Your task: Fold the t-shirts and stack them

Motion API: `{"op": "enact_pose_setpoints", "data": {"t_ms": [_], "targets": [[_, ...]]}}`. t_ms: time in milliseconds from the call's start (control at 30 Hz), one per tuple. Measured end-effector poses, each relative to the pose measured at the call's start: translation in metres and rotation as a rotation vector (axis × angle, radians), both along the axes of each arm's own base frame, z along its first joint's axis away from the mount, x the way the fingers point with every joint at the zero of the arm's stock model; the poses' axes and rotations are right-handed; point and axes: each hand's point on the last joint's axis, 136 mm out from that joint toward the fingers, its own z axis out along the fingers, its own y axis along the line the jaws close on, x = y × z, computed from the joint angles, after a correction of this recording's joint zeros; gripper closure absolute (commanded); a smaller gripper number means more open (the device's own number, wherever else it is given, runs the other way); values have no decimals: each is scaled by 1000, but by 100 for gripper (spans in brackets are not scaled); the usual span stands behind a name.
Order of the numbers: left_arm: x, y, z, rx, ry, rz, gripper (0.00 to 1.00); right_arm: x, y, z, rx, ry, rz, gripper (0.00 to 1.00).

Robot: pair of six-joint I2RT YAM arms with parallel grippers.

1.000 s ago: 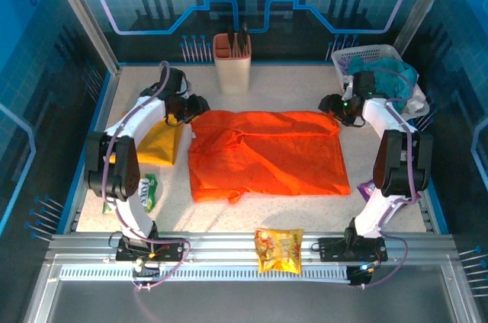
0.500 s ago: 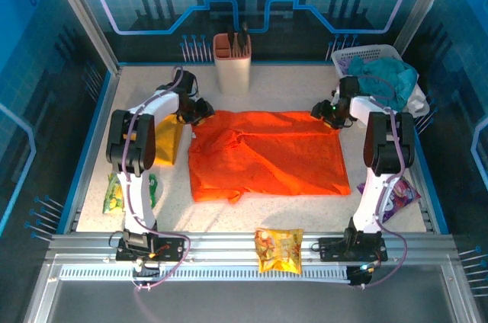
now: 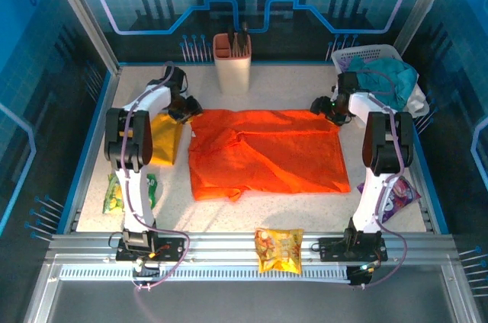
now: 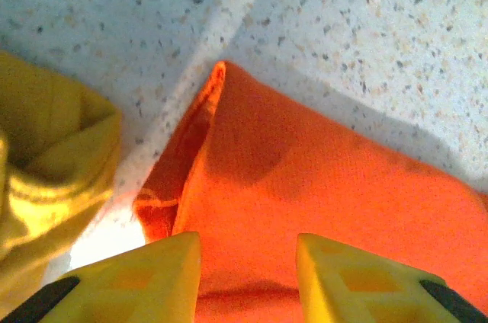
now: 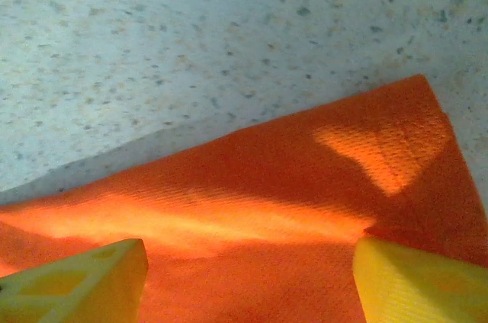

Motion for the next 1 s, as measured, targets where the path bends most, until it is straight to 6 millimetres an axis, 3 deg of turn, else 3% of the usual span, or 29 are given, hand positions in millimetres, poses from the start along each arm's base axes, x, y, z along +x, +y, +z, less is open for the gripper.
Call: {"op": "enact_pose_setpoints", "data": {"t_ms": [133, 200, 233, 367, 433, 600, 700, 867, 1000], "targets": [[-11, -5, 33, -6, -48, -13, 58, -2, 12, 39, -7, -82, 30, 17], [-22, -10, 60, -15, -98, -26, 57, -8, 20, 62, -6, -133, 46, 7], [-29, -13, 71, -19, -118, -33, 55, -12, 23, 71, -3, -149, 47, 1], [-72, -26, 100, -31, -180, -70, 51, -42, 32, 93, 2, -191, 68, 0], [-99, -30, 98, -35, -171, -83, 47, -58, 32, 95, -2, -187, 70, 0], [-172, -27, 65, -46, -70, -67, 40, -112, 30, 87, -42, -151, 68, 0], [-205, -30, 57, -45, -28, -72, 40, -147, 28, 81, -74, -122, 71, 0], [-247, -38, 57, -72, -23, -59, 45, -190, 20, 75, -132, -91, 62, 0], [-284, -48, 35, -99, 42, -44, 48, -225, 7, 60, -163, -40, 12, 3]]}}
